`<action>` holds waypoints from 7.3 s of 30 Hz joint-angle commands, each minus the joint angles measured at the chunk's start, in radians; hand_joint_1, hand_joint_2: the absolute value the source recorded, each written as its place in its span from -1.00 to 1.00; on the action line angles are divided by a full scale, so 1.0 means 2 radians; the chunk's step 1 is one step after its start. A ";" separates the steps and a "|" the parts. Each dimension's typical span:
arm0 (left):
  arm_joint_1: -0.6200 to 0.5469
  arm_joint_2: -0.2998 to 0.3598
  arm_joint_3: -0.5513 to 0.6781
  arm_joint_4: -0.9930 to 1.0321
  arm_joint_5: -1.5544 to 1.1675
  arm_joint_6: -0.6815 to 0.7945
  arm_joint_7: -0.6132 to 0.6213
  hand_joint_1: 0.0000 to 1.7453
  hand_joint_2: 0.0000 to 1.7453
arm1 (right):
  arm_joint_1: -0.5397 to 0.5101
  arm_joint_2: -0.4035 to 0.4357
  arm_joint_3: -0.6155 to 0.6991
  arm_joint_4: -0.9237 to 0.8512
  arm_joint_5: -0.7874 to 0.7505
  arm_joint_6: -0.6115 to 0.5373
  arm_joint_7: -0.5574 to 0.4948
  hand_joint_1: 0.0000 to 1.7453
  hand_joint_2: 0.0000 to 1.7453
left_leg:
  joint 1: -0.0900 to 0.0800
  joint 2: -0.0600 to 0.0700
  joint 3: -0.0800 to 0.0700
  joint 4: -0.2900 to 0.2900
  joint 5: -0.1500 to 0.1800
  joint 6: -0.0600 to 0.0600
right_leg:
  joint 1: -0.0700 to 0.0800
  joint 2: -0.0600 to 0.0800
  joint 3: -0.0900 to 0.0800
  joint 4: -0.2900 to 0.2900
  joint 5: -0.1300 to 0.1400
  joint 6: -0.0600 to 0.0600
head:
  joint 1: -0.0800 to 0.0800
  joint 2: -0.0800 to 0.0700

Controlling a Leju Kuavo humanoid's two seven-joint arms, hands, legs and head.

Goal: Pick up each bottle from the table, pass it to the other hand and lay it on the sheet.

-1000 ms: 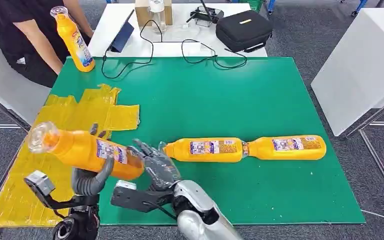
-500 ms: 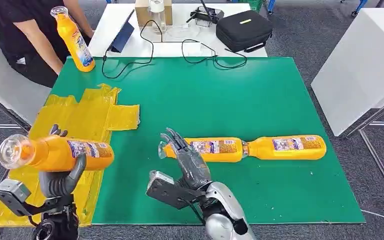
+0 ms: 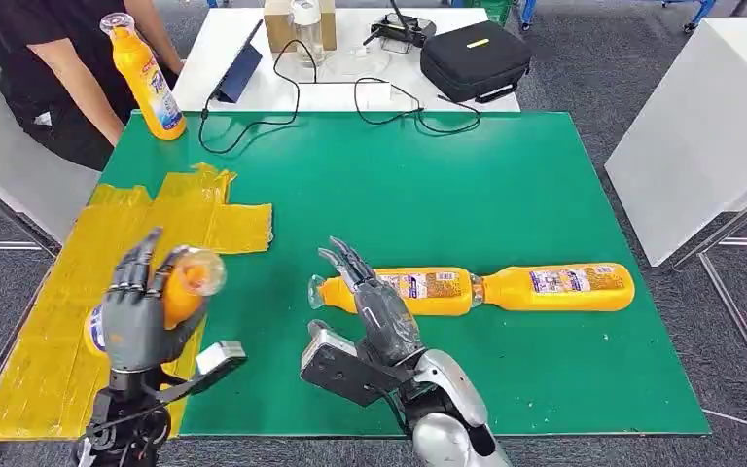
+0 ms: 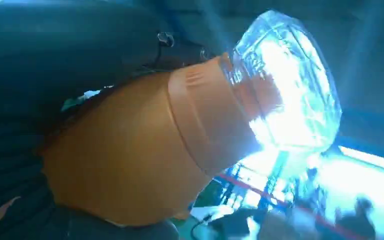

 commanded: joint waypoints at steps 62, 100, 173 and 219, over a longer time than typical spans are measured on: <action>-0.050 0.020 0.015 -0.027 0.623 -0.413 -0.131 -1.00 -1.00 | 0.002 -0.056 -0.143 0.054 0.155 0.042 0.044 -1.00 1.00 | 0.000 -0.004 0.003 -0.002 0.001 -0.001 | 0.001 -0.005 0.003 0.000 -0.001 -0.003 | 0.000 0.000; -0.096 0.031 -0.030 0.042 0.637 -0.433 -0.103 -1.00 -1.00 | -0.063 -0.074 -0.100 0.152 0.197 0.039 0.070 -1.00 1.00 | 0.000 -0.003 0.004 -0.003 0.001 -0.001 | 0.001 -0.004 0.004 -0.001 0.000 -0.004 | 0.000 0.000; -0.073 0.037 -0.020 0.025 0.702 -0.464 -0.090 -1.00 -1.00 | -0.205 -0.067 0.006 0.466 0.151 0.052 0.063 1.00 1.00 | 0.002 0.003 0.013 -0.003 -0.001 -0.003 | 0.003 0.003 0.011 -0.001 0.000 -0.004 | 0.000 0.000; -0.011 -0.003 -0.085 0.000 0.949 -0.516 0.010 -1.00 1.00 | -0.140 0.008 -0.057 0.201 -0.125 -0.142 -0.082 1.00 1.00 | 0.003 0.001 0.004 -0.002 -0.001 -0.003 | 0.003 0.001 0.003 0.000 0.000 -0.004 | 0.000 0.000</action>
